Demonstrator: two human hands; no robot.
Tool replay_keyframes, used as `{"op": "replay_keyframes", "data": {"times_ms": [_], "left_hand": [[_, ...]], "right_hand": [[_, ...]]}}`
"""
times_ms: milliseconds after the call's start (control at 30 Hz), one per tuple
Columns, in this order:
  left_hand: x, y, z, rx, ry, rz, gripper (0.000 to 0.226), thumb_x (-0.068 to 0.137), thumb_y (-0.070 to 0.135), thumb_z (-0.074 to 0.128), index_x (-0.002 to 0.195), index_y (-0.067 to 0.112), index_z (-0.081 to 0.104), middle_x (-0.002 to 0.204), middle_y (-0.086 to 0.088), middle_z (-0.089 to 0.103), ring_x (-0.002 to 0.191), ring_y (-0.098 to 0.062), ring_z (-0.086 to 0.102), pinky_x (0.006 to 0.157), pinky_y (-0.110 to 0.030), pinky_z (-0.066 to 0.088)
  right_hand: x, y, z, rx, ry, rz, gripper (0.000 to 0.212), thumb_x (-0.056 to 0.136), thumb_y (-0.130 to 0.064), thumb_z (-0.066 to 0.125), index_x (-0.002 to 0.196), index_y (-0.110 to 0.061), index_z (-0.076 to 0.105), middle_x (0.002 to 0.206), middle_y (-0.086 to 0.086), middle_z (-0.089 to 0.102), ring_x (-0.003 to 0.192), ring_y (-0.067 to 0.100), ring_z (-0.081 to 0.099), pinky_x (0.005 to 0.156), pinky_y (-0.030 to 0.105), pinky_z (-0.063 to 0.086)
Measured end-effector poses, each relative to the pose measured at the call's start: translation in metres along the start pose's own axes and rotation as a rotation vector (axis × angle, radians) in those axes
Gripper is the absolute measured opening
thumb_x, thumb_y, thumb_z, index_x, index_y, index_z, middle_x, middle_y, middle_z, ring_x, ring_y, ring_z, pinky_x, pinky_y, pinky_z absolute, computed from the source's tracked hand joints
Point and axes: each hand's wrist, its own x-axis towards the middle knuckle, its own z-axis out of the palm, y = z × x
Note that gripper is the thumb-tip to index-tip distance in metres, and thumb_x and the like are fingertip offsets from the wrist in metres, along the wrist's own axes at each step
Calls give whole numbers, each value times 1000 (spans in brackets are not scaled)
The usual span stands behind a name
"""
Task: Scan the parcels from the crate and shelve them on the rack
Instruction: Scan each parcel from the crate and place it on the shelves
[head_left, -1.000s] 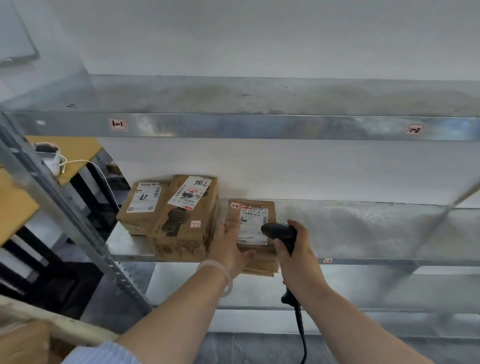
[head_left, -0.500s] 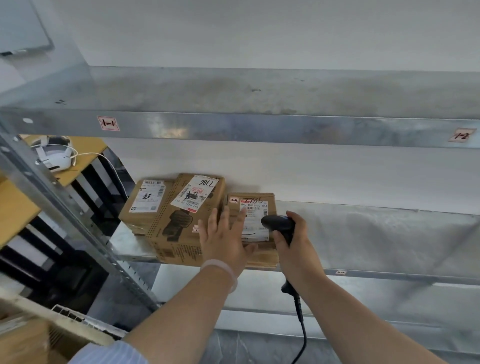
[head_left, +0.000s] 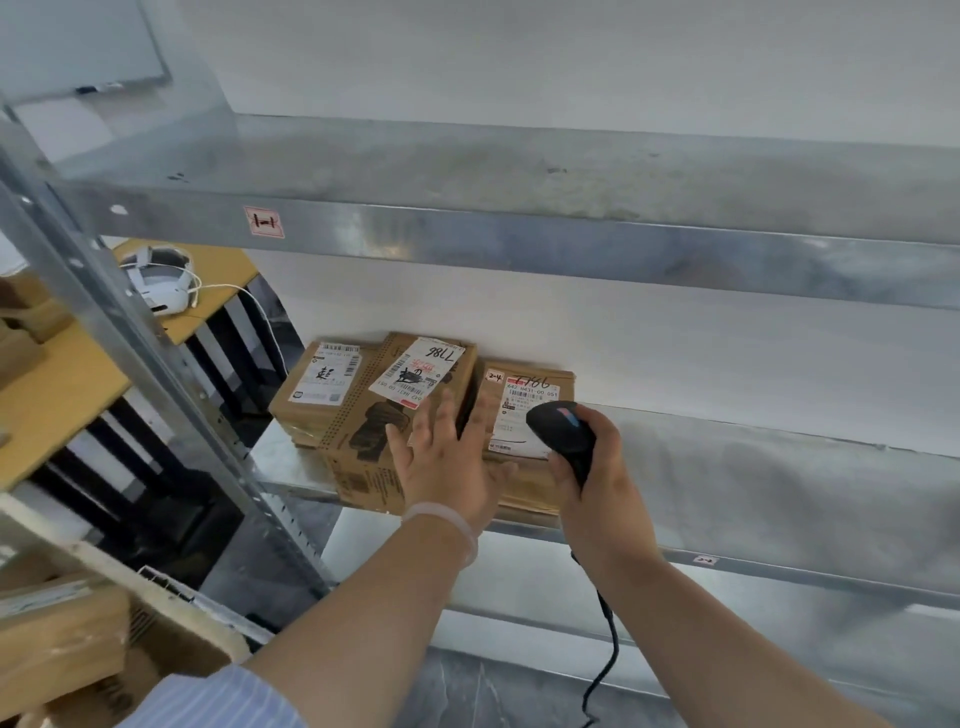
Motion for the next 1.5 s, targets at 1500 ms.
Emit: {"op": "replay_keyframes", "data": {"times_ms": [1500], "left_hand": [[-126, -441, -43, -773, -274, -1089, 73, 89, 57, 57, 153, 50, 21, 166, -3, 0, 149, -35, 16, 101, -38, 31]], "right_hand": [[-135, -198, 359, 52, -614, -219, 48, 97, -26, 58, 133, -47, 34, 119, -11, 59, 90, 13, 65, 76, 33, 54]]}}
